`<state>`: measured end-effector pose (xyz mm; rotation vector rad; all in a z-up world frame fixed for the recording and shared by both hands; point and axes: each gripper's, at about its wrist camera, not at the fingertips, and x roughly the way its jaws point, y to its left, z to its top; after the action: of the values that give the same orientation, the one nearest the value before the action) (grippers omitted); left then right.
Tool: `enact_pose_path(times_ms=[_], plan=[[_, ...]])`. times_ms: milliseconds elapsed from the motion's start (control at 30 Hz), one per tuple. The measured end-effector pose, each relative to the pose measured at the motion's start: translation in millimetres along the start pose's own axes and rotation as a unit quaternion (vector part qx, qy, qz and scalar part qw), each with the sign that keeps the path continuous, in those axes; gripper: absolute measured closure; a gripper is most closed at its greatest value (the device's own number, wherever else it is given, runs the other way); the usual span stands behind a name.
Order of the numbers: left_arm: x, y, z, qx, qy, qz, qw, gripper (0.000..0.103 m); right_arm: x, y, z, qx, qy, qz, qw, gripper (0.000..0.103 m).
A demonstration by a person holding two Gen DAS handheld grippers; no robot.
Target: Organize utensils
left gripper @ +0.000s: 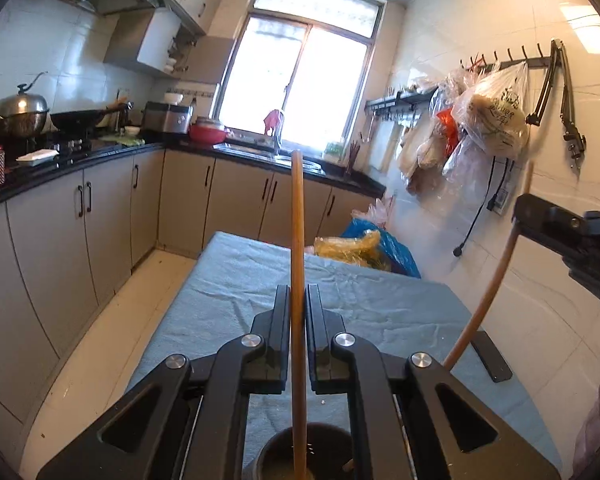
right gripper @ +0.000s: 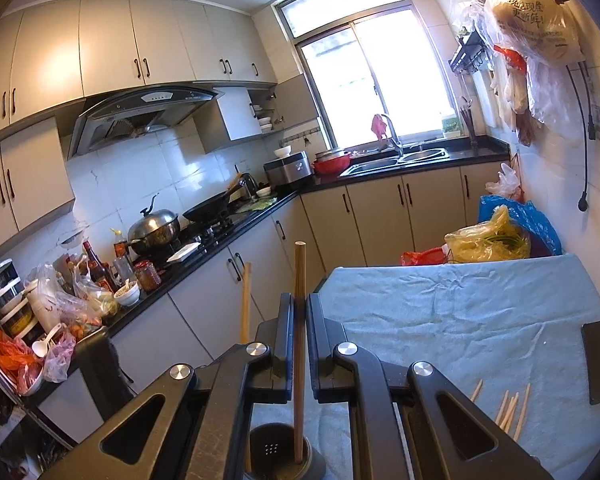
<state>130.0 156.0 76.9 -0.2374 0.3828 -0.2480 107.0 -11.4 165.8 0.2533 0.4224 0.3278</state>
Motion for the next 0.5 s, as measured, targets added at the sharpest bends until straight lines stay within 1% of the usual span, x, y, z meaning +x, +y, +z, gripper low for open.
enact_pose_path(times_ms=[67,133,167,233,333,433,500], plan=[[-2.2,2.1,-2.9,0.0,0.004,-0.005,1.0,0.096,1.4,1.3,-1.8,-0.002,0.003,0.001,1.0,0.096],[-4.9,1.5,-2.3,0.005,-0.003,-0.002,1.0,0.096,1.9,3.1,-3.5,-0.005,0.004,0.001,1.0,0.096],[-4.6,1.8,-0.1,0.005,-0.004,0.001,1.0,0.096,2.0,3.1,-4.0,-0.007,0.004,0.001,1.0,0.096],[-3.0,3.7,7.5,-0.003,-0.002,-0.006,1.0,0.096,2.4,4.0,-4.1,-0.007,0.004,0.001,1.0,0.096],[-2.9,3.4,15.0,-0.002,-0.002,-0.008,1.0,0.096,1.6,4.8,-5.7,-0.009,0.004,0.0,1.0,0.096],[-2.0,3.3,9.7,0.0,0.006,-0.008,0.9999,0.096,4.0,5.2,-8.4,-0.013,0.013,0.0,1.0,0.096],[-1.4,3.9,2.4,0.001,0.01,-0.002,0.9999,0.096,9.7,6.8,-13.8,-0.017,0.026,0.002,1.0,0.096]])
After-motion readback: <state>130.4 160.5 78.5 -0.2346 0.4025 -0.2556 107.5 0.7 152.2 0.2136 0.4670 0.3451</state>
